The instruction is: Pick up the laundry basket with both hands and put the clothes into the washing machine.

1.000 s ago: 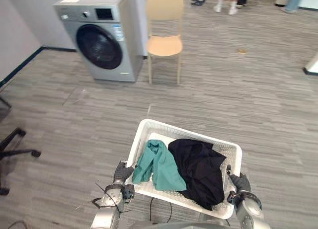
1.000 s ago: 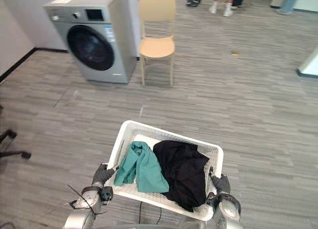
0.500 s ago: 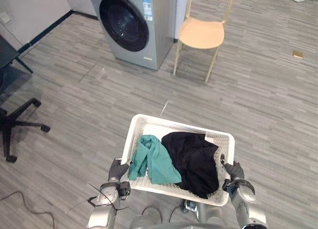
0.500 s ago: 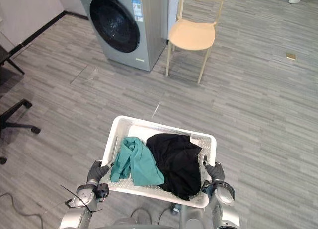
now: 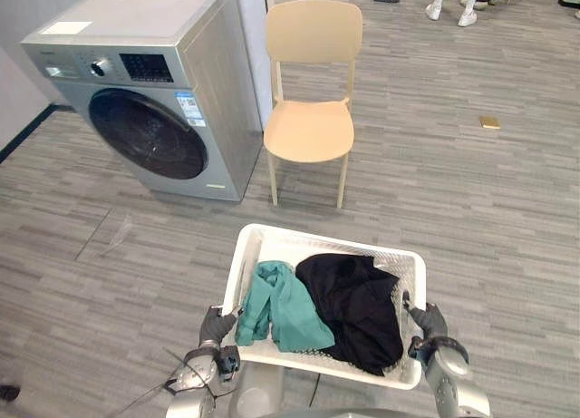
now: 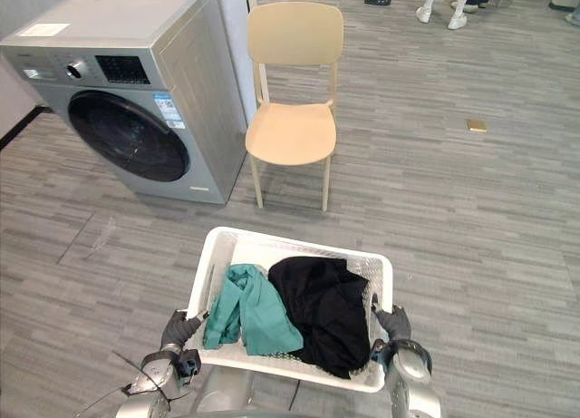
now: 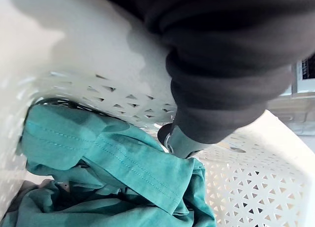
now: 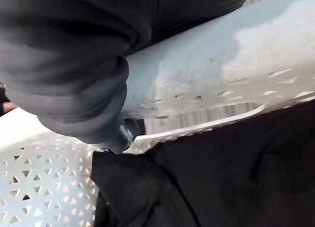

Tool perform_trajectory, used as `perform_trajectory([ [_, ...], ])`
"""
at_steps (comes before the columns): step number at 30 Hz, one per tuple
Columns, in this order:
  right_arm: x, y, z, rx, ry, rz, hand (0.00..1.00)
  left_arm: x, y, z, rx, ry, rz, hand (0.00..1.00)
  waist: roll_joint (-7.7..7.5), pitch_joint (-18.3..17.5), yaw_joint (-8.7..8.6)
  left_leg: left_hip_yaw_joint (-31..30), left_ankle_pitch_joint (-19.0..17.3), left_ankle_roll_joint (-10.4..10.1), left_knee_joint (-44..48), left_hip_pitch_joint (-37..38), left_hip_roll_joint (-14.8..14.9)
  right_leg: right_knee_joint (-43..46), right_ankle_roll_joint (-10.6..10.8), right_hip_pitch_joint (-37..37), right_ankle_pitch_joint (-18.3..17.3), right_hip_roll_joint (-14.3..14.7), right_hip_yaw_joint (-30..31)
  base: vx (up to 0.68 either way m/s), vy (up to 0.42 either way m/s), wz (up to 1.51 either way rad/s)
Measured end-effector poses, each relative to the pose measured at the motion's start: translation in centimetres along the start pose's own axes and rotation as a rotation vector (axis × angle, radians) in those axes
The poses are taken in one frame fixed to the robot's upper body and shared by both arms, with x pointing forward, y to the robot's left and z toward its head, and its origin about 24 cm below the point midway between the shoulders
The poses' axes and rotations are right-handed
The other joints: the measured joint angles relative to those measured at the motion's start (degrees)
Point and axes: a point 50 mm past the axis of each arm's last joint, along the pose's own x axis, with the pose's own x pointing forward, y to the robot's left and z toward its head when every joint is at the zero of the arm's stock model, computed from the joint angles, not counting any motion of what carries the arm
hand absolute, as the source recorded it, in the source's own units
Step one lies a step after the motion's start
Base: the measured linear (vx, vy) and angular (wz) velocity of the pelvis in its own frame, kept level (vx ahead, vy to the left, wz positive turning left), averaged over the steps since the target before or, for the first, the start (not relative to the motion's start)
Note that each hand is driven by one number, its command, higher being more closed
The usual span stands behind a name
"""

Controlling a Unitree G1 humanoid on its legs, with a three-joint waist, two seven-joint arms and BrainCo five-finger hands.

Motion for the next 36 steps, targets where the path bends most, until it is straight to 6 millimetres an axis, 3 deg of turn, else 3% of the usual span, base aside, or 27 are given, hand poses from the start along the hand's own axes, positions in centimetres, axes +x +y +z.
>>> perform_trajectory([
  [1,-0.2,-0.2,-0.5,0.015,0.014,-0.014,1.00,0.2,0.1,0.3,0.016,-0.003,-0.006,1.00,-0.89,0.57,-0.66,0.51,-2.16,0.91,-1.08,3.71,-1.18,14.62,1.99,-6.37,8.43,-2.18,-0.11,0.70,0.233,0.11],
  [2,0.0,0.0,-0.7,0.012,0.023,-0.012,1.00,0.2,0.3,0.3,0.023,0.001,-0.002,1.00,-0.51,0.87,-1.61,0.26,-4.08,1.71,-1.63,7.99,-1.76,26.20,2.17,-11.76,8.81,-3.59,-0.74,0.68,0.210,0.13],
  [4,-0.1,0.2,-0.8,0.013,0.028,-0.008,1.00,0.1,0.5,0.7,0.032,-0.014,0.000,1.00,0.65,1.53,-1.82,0.32,-5.26,2.62,-4.95,16.16,-1.70,32.31,-0.68,-17.62,6.54,-4.47,-3.53,0.52,0.130,0.00],
  [6,-0.2,0.5,-0.4,0.024,0.005,0.002,1.00,-0.1,0.4,1.4,0.031,-0.045,-0.003,1.00,2.25,1.65,-2.06,-0.38,-6.86,2.09,-9.30,22.53,-0.89,27.84,-1.18,-23.07,3.12,-4.36,-7.64,0.51,0.070,0.03],
  [7,-0.2,0.7,0.2,0.028,-0.023,0.008,1.00,-0.1,0.5,2.0,0.034,-0.072,-0.003,1.00,2.43,1.68,-2.35,-0.87,-8.21,1.97,-10.12,24.72,-0.67,20.11,-1.09,-26.01,1.64,-4.39,-10.06,0.47,-0.047,0.15],
  [8,-0.3,1.1,0.5,0.043,-0.040,0.013,1.00,0.0,0.5,2.5,0.040,-0.092,-0.005,1.00,2.37,1.65,-2.46,-1.29,-10.28,1.59,-10.71,27.20,-0.55,4.79,-0.64,-27.36,1.99,-4.37,-12.44,0.38,-0.055,0.15],
  [9,-0.4,1.1,0.4,0.044,-0.039,0.012,1.00,0.1,0.5,2.5,0.040,-0.094,-0.005,1.00,2.36,1.64,-2.48,-1.46,-10.72,1.51,-10.79,27.50,-0.53,1.13,-0.53,-27.31,2.35,-4.32,-12.79,0.36,-0.096,0.15],
  [10,-0.4,0.9,0.5,0.047,-0.040,0.005,1.00,0.1,0.6,2.6,0.045,-0.094,-0.007,1.00,2.03,1.10,-2.45,-2.11,-12.86,1.38,-10.95,29.02,-0.56,-12.17,0.09,-27.15,5.14,-3.97,-12.33,0.22,-0.074,0.13],
  [11,-0.5,0.9,0.2,0.050,-0.034,0.001,1.00,0.1,0.6,2.5,0.046,-0.090,-0.006,1.00,1.79,0.65,-2.46,-2.38,-13.84,1.00,-10.95,29.68,-0.55,-17.15,0.06,-27.22,7.36,-3.73,-11.11,0.42,-0.144,0.29],
  [12,-0.9,0.4,-0.3,0.047,-0.022,-0.012,1.00,0.1,0.5,2.0,0.049,-0.070,-0.013,1.00,1.94,-0.25,-2.78,-4.11,-15.89,-0.04,-11.00,31.12,-0.26,-20.89,1.45,-27.06,12.45,-3.00,-8.63,0.53,-0.211,0.47],
  [13,-1.2,0.1,-0.2,0.043,-0.025,-0.018,1.00,0.1,0.2,1.8,0.042,-0.057,-0.022,1.00,2.55,-0.92,-3.11,-6.14,-18.05,-0.67,-10.96,32.43,0.95,-19.14,0.57,-27.04,15.97,-2.00,-8.25,0.56,-0.245,0.57],
  [14,-1.3,-0.1,-0.2,0.040,-0.029,-0.024,1.00,0.0,-0.1,1.7,0.034,-0.055,-0.026,1.00,3.25,-1.31,-3.35,-6.79,-18.85,-0.65,-11.16,33.14,2.17,-17.58,-0.16,-26.99,16.03,-1.05,-8.63,0.59,-0.273,0.56],
  [15,-1.5,-0.8,-0.2,0.032,-0.028,-0.041,1.00,-0.1,-0.7,1.3,0.022,-0.044,-0.036,1.00,5.17,-2.68,-3.14,-7.33,-18.99,-1.31,-11.58,34.66,5.32,-15.19,-1.62,-25.98,11.93,0.92,-11.08,0.79,-0.315,0.57],
  [17,-1.5,-1.2,-0.3,0.021,-0.024,-0.050,1.00,-0.2,-1.1,1.1,0.015,-0.038,-0.037,1.00,5.58,-2.99,-3.86,-8.56,-15.74,-3.84,3.73,29.96,7.33,-10.58,-4.28,-23.33,7.61,1.07,-15.02,0.78,-0.338,0.71],
  [18,-1.6,-1.5,-0.4,0.011,-0.021,-0.048,1.00,-0.5,-1.1,0.7,0.011,-0.026,-0.037,1.00,5.86,-2.93,-4.31,-8.17,-6.49,-4.87,19.12,24.17,8.89,-13.08,-4.94,-17.93,5.74,2.20,-16.69,0.57,-0.270,0.63],
  [19,-1.7,-1.4,-0.3,0.008,-0.023,-0.045,1.00,-0.6,-1.0,0.6,0.009,-0.025,-0.034,1.00,5.97,-2.89,-4.10,-7.90,-1.98,-4.51,25.38,21.23,10.12,-15.14,-4.92,-15.16,5.01,3.04,-16.90,0.58,-0.230,0.45],
  [21,-1.7,-1.4,-0.4,0.006,-0.021,-0.045,1.00,-0.7,-1.0,0.4,0.005,-0.023,-0.031,1.00,6.45,-2.61,-2.81,-6.24,-2.17,-4.28,36.81,15.81,12.65,-19.29,-5.02,-9.84,4.25,5.14,-16.84,0.48,-0.140,-0.02],
  [22,-1.5,-1.3,-0.4,0.007,-0.016,-0.042,1.00,-0.7,-0.8,0.4,0.012,-0.022,-0.029,1.00,5.79,-2.36,-1.62,-4.06,-3.13,-4.04,39.58,11.23,14.08,-23.14,-4.96,-5.66,4.31,5.45,-16.53,0.56,-0.141,-0.11],
  [24,-1.2,-1.1,-0.2,0.009,-0.019,-0.036,1.00,-0.7,-0.7,0.5,0.015,-0.023,-0.030,1.00,5.14,-2.11,-1.20,-0.99,-5.64,-5.14,34.30,8.12,16.05,-26.22,-4.79,-2.65,4.45,4.91,-16.00,0.43,-0.063,-0.08],
  [25,-1.0,-1.1,-0.2,0.008,-0.015,-0.036,1.00,-0.7,-0.7,0.4,0.014,-0.020,-0.029,1.00,4.98,-2.02,-0.97,0.70,-6.52,-5.88,25.08,6.99,16.59,-27.88,-4.63,-0.90,4.54,4.32,-15.88,0.36,0.074,-0.07],
  [26,-0.8,-1.1,-0.4,0.004,0.000,-0.037,1.00,-0.6,-0.7,0.2,0.015,-0.013,-0.028,1.00,4.75,-2.03,-1.16,1.16,-5.98,-6.36,9.37,8.37,15.39,-28.37,-4.22,-0.02,4.71,3.29,-15.66,0.43,0.110,-0.09],
  [27,-0.8,-1.3,-0.5,-0.003,0.006,-0.039,1.00,-0.6,-0.7,0.1,0.015,-0.006,-0.028,1.00,5.01,-2.22,-1.14,0.97,-3.64,-7.22,1.11,9.74,14.71,-28.55,-3.34,0.19,4.78,3.20,-15.47,0.35,0.166,-0.21],
  [28,-0.7,-1.6,-0.2,-0.013,-0.002,-0.039,1.00,-0.7,-1.1,-0.3,0.009,0.009,-0.036,1.00,6.76,-3.04,-1.01,0.34,8.11,-7.40,-9.92,10.51,14.30,-28.60,-0.79,0.39,3.70,3.97,-14.14,0.35,0.189,-0.09],
  [29,-0.5,-1.4,-0.6,-0.006,0.020,-0.044,1.00,-0.3,-0.8,-0.4,0.028,0.017,-0.028,1.00,5.44,-2.96,-1.48,1.06,4.73,-7.47,-9.34,11.15,12.65,-28.57,1.79,1.71,1.71,2.41,-13.32,0.35,0.190,0.03],
  [32,0.1,-0.6,-0.4,0.010,0.025,-0.027,1.00,0.4,-0.3,0.5,0.065,-0.003,-0.029,1.00,1.78,-2.63,-1.34,2.52,4.37,-6.70,-11.79,12.15,10.19,-28.15,2.71,0.51,2.60,-0.75,-11.44,0.27,0.139,-0.05],
  [35,0.9,0.1,0.9,0.010,-0.010,-0.008,1.00,1.1,-0.2,1.8,0.083,-0.044,-0.033,1.00,1.41,-2.33,-1.11,3.98,4.39,-6.19,-13.89,12.74,9.38,-28.09,3.64,-0.80,4.44,-1.85,-9.37,0.15,0.092,-0.16],
  [36,1.7,0.9,2.3,0.016,-0.049,0.015,1.00,1.7,-0.2,3.2,0.091,-0.091,-0.035,1.00,1.53,-1.39,-0.85,4.93,4.59,-5.91,-14.77,12.77,9.54,-27.53,3.74,-2.15,4.73,-2.08,-8.46,0.07,0.061,-0.34],
])
